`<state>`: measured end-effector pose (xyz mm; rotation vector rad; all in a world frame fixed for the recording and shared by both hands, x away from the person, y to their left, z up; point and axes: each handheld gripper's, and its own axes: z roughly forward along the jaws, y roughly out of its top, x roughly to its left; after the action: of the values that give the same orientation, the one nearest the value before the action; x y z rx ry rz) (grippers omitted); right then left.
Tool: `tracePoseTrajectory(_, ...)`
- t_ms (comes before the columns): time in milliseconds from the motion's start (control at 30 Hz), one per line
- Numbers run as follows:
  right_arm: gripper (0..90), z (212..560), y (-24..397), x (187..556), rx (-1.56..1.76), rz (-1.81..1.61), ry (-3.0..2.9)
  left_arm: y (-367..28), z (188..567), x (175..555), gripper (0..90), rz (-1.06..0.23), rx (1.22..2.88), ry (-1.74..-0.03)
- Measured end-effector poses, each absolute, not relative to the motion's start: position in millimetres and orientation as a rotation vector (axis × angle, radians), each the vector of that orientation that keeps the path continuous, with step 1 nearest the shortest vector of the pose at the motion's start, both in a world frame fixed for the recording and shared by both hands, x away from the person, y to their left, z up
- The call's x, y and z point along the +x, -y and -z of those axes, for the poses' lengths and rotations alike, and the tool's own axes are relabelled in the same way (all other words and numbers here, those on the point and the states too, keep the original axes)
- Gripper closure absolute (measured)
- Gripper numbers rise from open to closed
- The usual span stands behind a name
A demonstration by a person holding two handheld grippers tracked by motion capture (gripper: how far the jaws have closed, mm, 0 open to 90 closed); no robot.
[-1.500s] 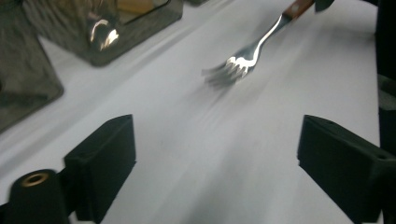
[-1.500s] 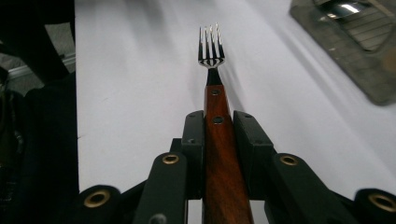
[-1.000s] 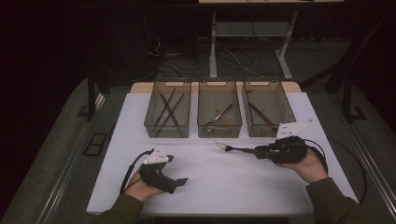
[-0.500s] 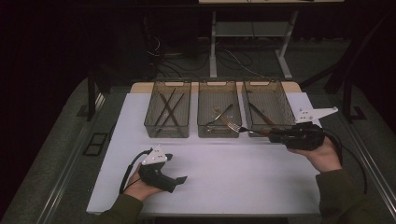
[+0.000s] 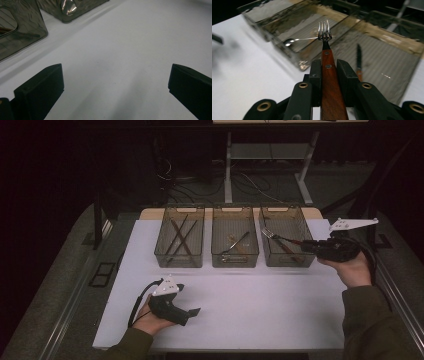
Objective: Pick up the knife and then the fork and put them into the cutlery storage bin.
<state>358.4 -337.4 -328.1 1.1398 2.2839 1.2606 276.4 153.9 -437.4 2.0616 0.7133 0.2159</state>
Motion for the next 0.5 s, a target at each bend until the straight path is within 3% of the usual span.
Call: tracePoseTrajectory(500,74.8,334.1,347.0,402.6,1.319,-1.162,-2.14,-151.2,437.8,275.7,0.0,-0.212,2.074,-0.698)
